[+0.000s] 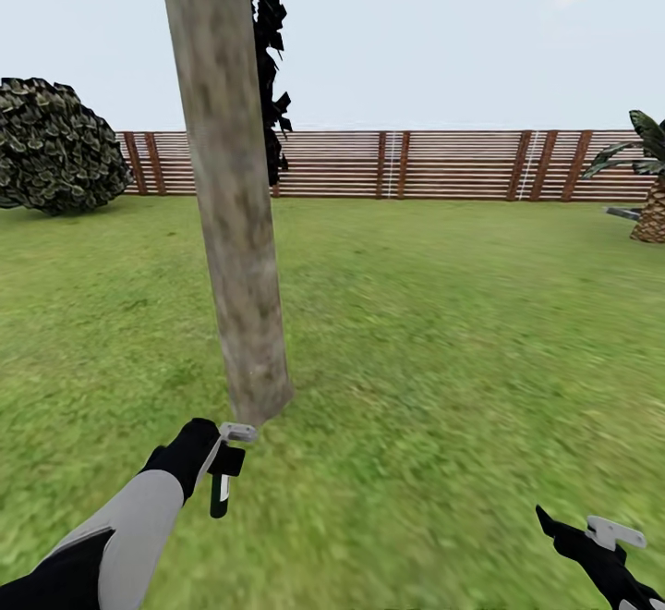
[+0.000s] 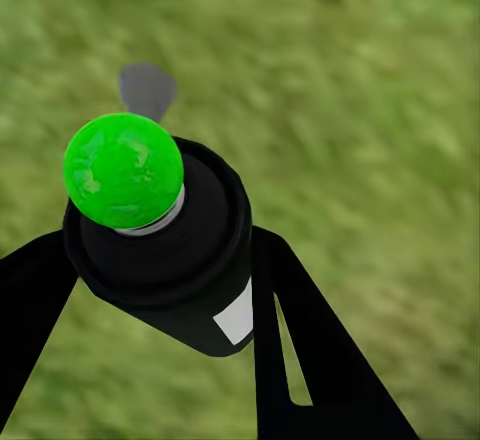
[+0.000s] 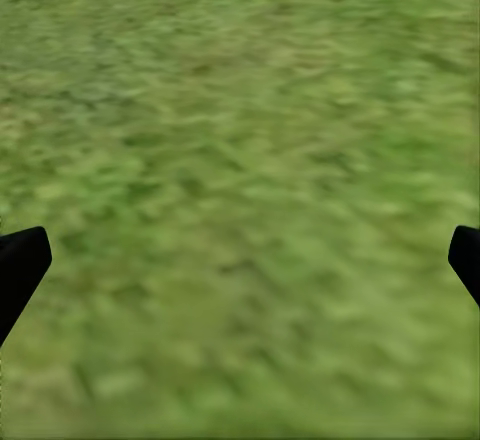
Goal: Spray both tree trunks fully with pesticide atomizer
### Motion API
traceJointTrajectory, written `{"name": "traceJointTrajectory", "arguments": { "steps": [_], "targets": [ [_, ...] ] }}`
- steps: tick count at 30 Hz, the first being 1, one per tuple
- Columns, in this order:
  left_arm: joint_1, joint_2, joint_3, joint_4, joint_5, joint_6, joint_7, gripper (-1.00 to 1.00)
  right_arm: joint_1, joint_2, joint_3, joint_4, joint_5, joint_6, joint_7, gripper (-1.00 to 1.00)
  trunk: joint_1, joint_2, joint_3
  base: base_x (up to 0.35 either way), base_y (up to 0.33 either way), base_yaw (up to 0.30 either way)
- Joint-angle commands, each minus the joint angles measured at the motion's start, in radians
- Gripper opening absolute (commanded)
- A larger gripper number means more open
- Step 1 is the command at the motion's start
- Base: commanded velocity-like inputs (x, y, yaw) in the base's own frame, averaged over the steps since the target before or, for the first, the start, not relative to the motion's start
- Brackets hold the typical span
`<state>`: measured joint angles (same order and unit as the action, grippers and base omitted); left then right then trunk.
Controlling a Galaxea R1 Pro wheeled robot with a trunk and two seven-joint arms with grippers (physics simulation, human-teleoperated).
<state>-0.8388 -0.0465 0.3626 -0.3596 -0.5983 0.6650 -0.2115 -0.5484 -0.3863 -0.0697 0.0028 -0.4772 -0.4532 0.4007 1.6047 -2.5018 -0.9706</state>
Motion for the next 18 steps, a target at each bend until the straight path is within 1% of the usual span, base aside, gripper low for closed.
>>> {"name": "traceJointTrajectory", "arguments": {
  "steps": [1, 2, 4, 7, 18],
  "targets": [
    [0.0, -0.001, 0.007, -0.002, -0.011, 0.004, -0.008, -1.0, -0.001, 0.0, -0.007, 0.002, -0.003, -0.001, 0.009, 1.0, 0.0, 0.0, -0.003, 0.0, 0.0, 0.0],
    [0.001, 0.018, 0.008, -0.004, -0.007, -0.007, -0.008, -1.0, -0.001, 0.0, -0.007, 0.001, -0.001, -0.001, 0.01, 1.0, 0.0, 0.0, -0.003, 0.0, 0.0, 0.0],
    [0.001, 0.017, 0.007, -0.004, -0.006, -0.033, -0.009, -1.0, -0.001, 0.0, -0.007, 0.002, -0.001, -0.001, 0.009, 1.0, 0.0, 0.0, -0.003, 0.0, 0.0, 0.0],
    [0.001, 0.017, 0.007, -0.004, -0.006, -0.043, -0.009, -1.0, -0.001, 0.0, -0.007, 0.002, 0.0, -0.001, 0.009, 1.0, 0.0, 0.0, -0.003, 0.0, 0.0, 0.0],
    [0.001, 0.014, 0.007, -0.004, -0.006, -0.045, -0.009, -1.0, -0.001, 0.0, -0.007, 0.002, 0.0, -0.001, 0.009, 1.0, 0.0, 0.0, -0.012, 0.008, 0.006, 0.0]
  ]
}}
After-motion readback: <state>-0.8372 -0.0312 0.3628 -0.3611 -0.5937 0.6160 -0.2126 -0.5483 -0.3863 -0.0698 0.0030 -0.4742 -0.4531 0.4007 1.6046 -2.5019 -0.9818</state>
